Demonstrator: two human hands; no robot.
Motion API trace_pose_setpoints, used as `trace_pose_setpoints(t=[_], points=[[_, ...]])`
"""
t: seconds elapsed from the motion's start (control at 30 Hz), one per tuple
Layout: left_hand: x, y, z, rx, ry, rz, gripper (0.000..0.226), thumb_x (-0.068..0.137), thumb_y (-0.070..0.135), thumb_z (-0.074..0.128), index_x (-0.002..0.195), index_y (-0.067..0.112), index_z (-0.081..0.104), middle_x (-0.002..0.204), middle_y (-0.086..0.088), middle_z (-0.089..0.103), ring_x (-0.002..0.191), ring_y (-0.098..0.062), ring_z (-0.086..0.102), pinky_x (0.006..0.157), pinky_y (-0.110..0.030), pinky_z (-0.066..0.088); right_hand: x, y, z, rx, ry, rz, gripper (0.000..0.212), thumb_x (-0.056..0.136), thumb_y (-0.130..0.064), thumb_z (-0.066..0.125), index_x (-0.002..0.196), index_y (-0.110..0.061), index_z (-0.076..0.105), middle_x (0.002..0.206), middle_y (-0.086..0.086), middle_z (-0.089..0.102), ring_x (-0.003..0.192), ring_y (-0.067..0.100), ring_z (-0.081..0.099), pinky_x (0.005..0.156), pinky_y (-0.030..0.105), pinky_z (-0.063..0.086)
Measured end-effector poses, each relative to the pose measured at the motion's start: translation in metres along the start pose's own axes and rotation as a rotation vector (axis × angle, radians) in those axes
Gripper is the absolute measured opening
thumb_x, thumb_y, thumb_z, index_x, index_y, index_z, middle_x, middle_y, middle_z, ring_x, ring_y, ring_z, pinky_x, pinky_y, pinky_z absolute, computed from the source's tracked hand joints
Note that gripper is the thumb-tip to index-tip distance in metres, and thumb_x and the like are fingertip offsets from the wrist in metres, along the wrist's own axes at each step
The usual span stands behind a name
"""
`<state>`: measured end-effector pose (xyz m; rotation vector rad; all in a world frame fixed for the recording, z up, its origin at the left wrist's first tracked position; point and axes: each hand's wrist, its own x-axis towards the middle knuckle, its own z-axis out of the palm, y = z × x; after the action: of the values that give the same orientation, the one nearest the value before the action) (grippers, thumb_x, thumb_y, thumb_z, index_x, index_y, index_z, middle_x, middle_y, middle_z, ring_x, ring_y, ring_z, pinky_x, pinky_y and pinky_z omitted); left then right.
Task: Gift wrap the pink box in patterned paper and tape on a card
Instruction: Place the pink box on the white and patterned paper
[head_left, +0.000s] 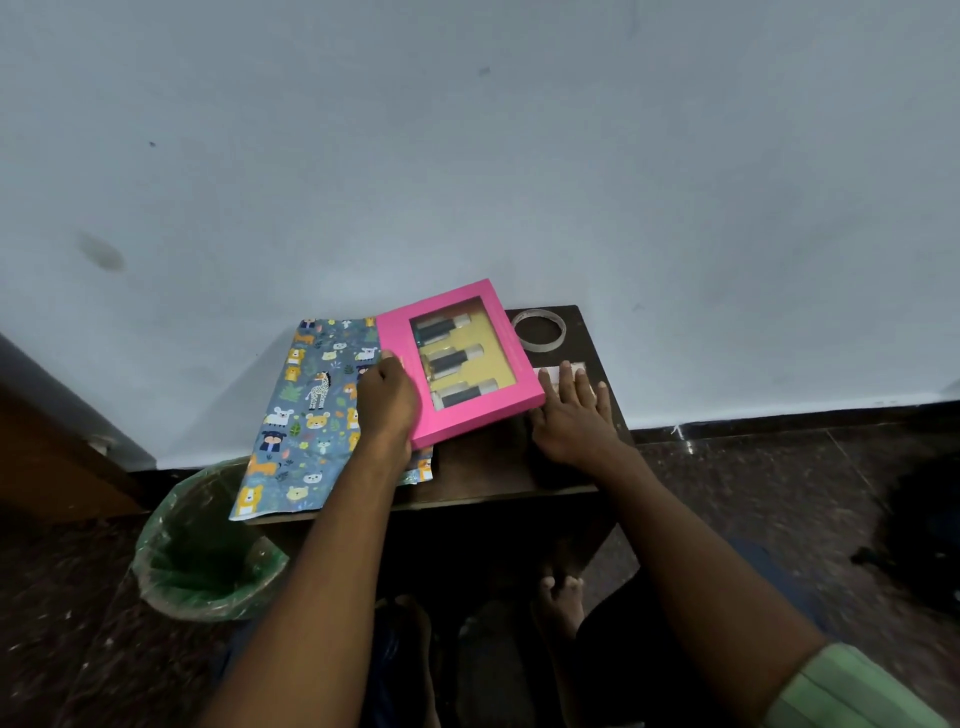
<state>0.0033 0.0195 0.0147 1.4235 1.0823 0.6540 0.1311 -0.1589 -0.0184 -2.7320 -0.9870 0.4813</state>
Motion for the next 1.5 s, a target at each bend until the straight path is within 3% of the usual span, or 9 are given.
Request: trace_pose_setpoints(t=[0.13,0.27,0.43,0.57,0.73,0.9,1.03,1.17,1.5], points=[[-0.001,0.005,-0.002,-0.015,0.007,-0.011,0.048,0.115,0.035,0.034,0.069,0.021,0.037,0.064,0.002,0.036,0.059,-0.019,0.037,0.063,-0.035,0.029,0.014,-0.011,-0.002,0.037,0.2,-0.138,0.069,0.107,-0.043,0.04,0.167,-0.019,0.015,0.174,0.016,0.007,0.16,0.041,0.001,0.126,0.058,-0.004],[0.007,0.009,-0.01,-0.181,-0.006,-0.187,0.039,0.114,0.039,0.034,0.087,0.018,0.055,0.089,-0.011,0.054,0.083,-0.028,0.06,0.076,-0.057,0.059,0.023,-0.036,-0.021,0.729,0.459,-0.134,0.033,0.101,-0.016,0.057,0.131,-0.018,0.069,0.124,0.003,0.074,0.123,0.028,0.066,0.106,0.05,0.053],[0.023,0.004,-0.028,-0.077,-0.034,-0.095,0.036,0.11,0.041,0.035,0.089,0.018,0.053,0.082,-0.01,0.049,0.08,-0.028,0.057,0.07,-0.051,0.053,0.01,-0.06,-0.058,1.517,-0.022,-0.045,0.041,0.11,-0.042,0.046,0.13,-0.013,0.067,0.117,0.007,0.078,0.103,0.023,0.075,0.088,0.042,0.058],[0.023,0.006,-0.049,0.045,-0.14,-0.062,0.046,0.112,0.052,0.037,0.086,0.019,0.055,0.073,-0.006,0.049,0.073,-0.024,0.055,0.071,-0.043,0.048,0.011,-0.072,-0.05,1.463,-0.293,0.005,0.043,0.102,-0.041,0.063,0.131,-0.009,0.066,0.12,0.013,0.076,0.112,0.034,0.073,0.101,0.052,0.056],[0.02,0.019,-0.076,-0.172,-0.131,-0.052,0.057,0.114,0.053,0.031,0.113,0.02,0.077,0.087,-0.001,0.079,0.071,-0.018,0.075,0.066,-0.031,0.059,0.011,-0.082,-0.042,1.593,-0.226,0.105,0.032,0.098,-0.024,0.07,0.126,-0.008,0.067,0.113,0.014,0.078,0.099,0.033,0.077,0.085,0.049,0.064],[0.024,-0.001,-0.104,0.548,0.09,0.268,0.017,0.099,0.034,0.067,0.11,0.029,0.079,0.109,0.005,0.079,0.105,-0.023,0.073,0.094,-0.038,0.056,0.018,-0.07,-0.048,1.502,-0.038,0.115,0.032,0.098,-0.023,0.07,0.125,-0.009,0.065,0.105,0.012,0.08,0.083,0.027,0.079,0.065,0.038,0.063],[0.025,-0.003,-0.115,0.946,0.183,0.188,0.061,0.088,0.042,0.078,0.143,0.022,0.06,0.148,-0.009,0.055,0.136,-0.036,0.051,0.113,-0.047,0.037,0.017,-0.064,-0.044,1.378,-0.006,0.121,0.026,0.101,-0.02,0.066,0.126,-0.011,0.066,0.106,0.011,0.079,0.077,0.021,0.079,0.056,0.03,0.06],[0.025,-0.001,-0.113,1.027,0.084,0.017,0.082,0.086,0.045,0.083,0.148,0.012,0.04,0.144,-0.016,0.052,0.134,-0.039,0.053,0.111,-0.048,0.038,0.018,-0.062,-0.041,1.35,-0.05,0.15,0.033,0.103,-0.021,0.063,0.136,-0.016,0.06,0.108,0.009,0.078,0.086,0.026,0.079,0.06,0.035,0.062],[0.018,0.017,-0.132,0.787,0.437,0.286,0.016,0.105,0.014,0.055,0.121,0.012,0.057,0.124,-0.015,0.06,0.108,-0.046,0.062,0.079,-0.043,0.038,0.013,-0.058,-0.041,1.344,-0.074,0.178,0.031,0.107,-0.024,0.057,0.138,-0.02,0.058,0.114,0.01,0.077,0.097,0.033,0.076,0.077,0.046,0.063]])
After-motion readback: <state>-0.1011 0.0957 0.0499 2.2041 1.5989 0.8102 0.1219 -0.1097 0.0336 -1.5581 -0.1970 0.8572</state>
